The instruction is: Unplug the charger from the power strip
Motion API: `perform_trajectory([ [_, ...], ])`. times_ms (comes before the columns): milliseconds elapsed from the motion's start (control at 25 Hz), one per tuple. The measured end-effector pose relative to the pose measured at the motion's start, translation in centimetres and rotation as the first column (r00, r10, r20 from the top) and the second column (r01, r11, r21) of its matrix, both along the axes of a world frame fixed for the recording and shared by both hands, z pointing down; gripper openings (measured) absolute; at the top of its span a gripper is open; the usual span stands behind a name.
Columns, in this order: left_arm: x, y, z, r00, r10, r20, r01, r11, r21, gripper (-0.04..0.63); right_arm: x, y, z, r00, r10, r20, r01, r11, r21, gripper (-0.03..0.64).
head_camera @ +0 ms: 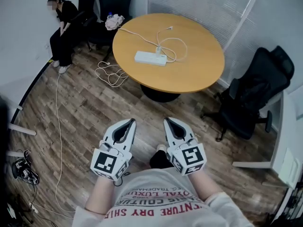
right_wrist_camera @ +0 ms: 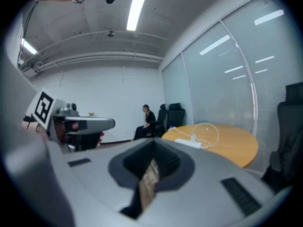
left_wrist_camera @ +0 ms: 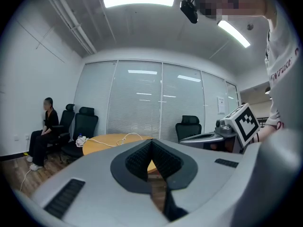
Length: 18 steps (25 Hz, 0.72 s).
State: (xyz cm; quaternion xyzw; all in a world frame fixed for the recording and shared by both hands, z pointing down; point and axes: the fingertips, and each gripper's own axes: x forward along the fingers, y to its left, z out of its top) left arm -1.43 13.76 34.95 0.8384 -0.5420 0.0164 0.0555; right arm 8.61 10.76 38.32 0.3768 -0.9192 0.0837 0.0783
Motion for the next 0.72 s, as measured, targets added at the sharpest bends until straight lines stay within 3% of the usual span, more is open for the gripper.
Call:
perform_trajectory([
  [240,2.1,-9.1,-0.3,0.997,-0.074,-0.012,0.075,0.997,0.009,0.029,3.1,-9.7,-0.4,0.998,-0.054,-0.019,0.054,0.999,0.006,0.028],
  [440,3.1,-14.8,0.4,0.997,-0.073,-0.024,0.073,0.997,-0.017,0.029,4.8,-15.9,1.0,0.999,-0.031,-0.036,0.029,0.998,-0.053,0.028],
  [720,0.6,-23.5,2.4,0.996,-0.079,-0.046,0.077,0.995,-0.057,0.029,3.6,-23.5,3.1,0.999,0.003,-0.048,-0.007,0.996,-0.091,0.028],
])
